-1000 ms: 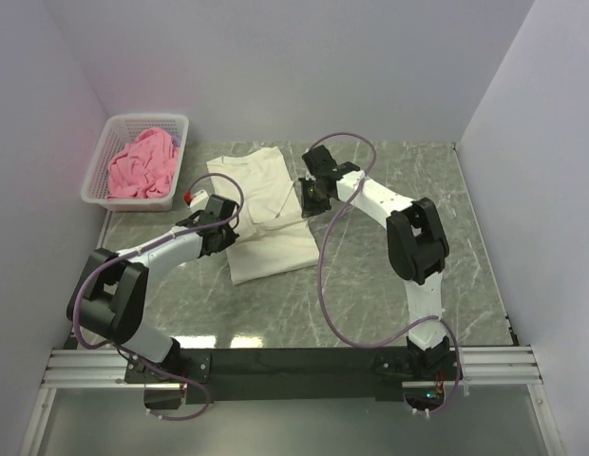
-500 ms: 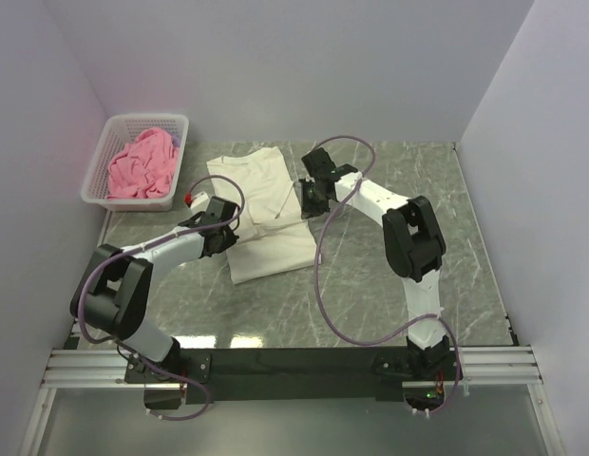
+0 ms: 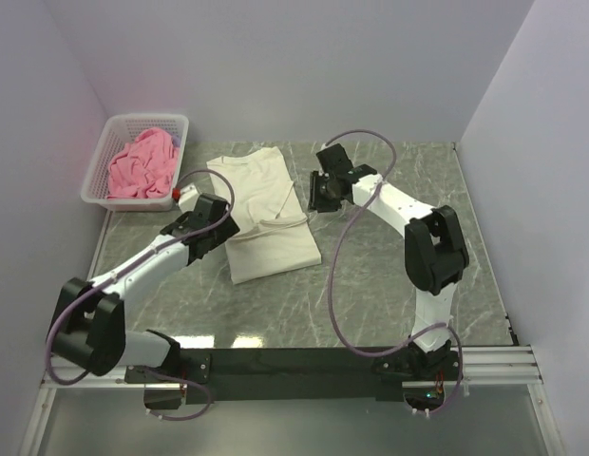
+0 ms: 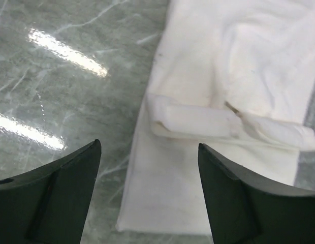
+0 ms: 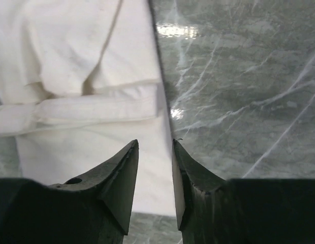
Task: Fold and stack the t-shirts
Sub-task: Fold the tshirt
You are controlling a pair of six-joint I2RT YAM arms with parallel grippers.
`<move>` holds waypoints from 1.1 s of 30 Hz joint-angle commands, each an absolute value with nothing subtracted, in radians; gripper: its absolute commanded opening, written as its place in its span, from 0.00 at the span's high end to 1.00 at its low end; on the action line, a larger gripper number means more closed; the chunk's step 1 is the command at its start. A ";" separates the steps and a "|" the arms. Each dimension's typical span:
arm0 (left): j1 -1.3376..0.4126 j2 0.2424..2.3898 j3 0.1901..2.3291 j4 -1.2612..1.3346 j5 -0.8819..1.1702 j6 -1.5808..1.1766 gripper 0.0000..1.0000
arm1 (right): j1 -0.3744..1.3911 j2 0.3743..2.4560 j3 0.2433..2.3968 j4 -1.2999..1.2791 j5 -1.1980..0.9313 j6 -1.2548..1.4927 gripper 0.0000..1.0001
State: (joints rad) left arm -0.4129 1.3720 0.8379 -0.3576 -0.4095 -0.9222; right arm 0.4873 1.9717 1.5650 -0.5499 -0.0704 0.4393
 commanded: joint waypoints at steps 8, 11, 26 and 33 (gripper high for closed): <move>-0.561 1.351 0.805 -0.370 -0.360 -0.962 0.57 | 0.578 1.922 1.511 -0.442 -0.143 0.453 0.76; -0.577 1.409 0.819 -0.359 -0.362 -0.954 0.68 | 0.600 1.982 1.540 -0.439 -0.164 0.454 0.81; -0.584 1.569 0.779 -0.310 -0.302 -0.960 0.75 | 0.624 2.209 1.770 -0.478 -0.157 0.443 0.83; -0.586 1.552 0.776 -0.318 -0.313 -0.956 0.74 | 0.546 2.336 1.992 -0.476 -0.144 0.465 0.71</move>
